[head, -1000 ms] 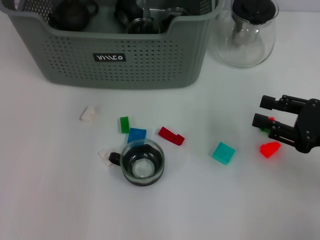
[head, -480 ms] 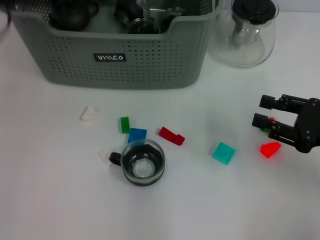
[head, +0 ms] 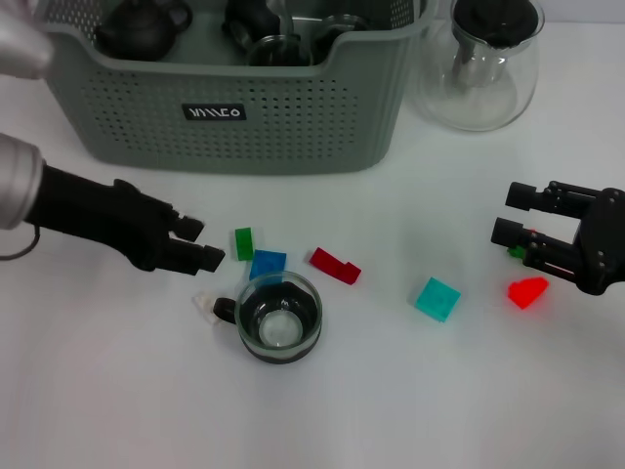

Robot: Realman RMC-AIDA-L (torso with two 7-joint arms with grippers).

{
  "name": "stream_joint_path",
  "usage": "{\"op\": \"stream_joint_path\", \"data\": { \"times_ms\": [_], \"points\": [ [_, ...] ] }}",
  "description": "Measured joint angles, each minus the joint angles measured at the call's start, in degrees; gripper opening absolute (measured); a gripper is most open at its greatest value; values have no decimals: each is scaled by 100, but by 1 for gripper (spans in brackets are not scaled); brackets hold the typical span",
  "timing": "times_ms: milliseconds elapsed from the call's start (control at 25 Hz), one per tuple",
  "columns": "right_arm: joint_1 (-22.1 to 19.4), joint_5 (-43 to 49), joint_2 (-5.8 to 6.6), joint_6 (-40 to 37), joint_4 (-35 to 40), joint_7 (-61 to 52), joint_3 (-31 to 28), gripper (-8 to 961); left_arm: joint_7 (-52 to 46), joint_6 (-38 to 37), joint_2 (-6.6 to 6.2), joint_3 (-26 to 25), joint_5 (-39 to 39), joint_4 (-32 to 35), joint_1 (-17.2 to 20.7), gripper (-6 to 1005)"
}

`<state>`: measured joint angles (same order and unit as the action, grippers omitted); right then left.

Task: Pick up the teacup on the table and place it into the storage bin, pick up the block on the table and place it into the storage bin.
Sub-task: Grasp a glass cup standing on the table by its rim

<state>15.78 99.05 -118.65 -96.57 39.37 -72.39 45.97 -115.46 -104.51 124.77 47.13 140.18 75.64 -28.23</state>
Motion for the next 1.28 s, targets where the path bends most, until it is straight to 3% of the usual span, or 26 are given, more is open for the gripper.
{"op": "stream_joint_path", "data": {
  "times_ms": [320,640,1040,1280],
  "points": [
    [-26,0,15,17,0,-3,0,548,-2355,404,-13,1161,850,-2,-375,510],
    [-1,41,35,25,-4,-3,0,547,-3412,718,-11,2533,1374,-245,-716,509],
    [4,54,35,23,-9,-5,0,548,-3600,949,0,2895,1336,-423,-843,509],
    [4,54,35,6,-9,-12,0,548,-3704,922,3,2901,1253,-72,-818,509]
  ]
}}
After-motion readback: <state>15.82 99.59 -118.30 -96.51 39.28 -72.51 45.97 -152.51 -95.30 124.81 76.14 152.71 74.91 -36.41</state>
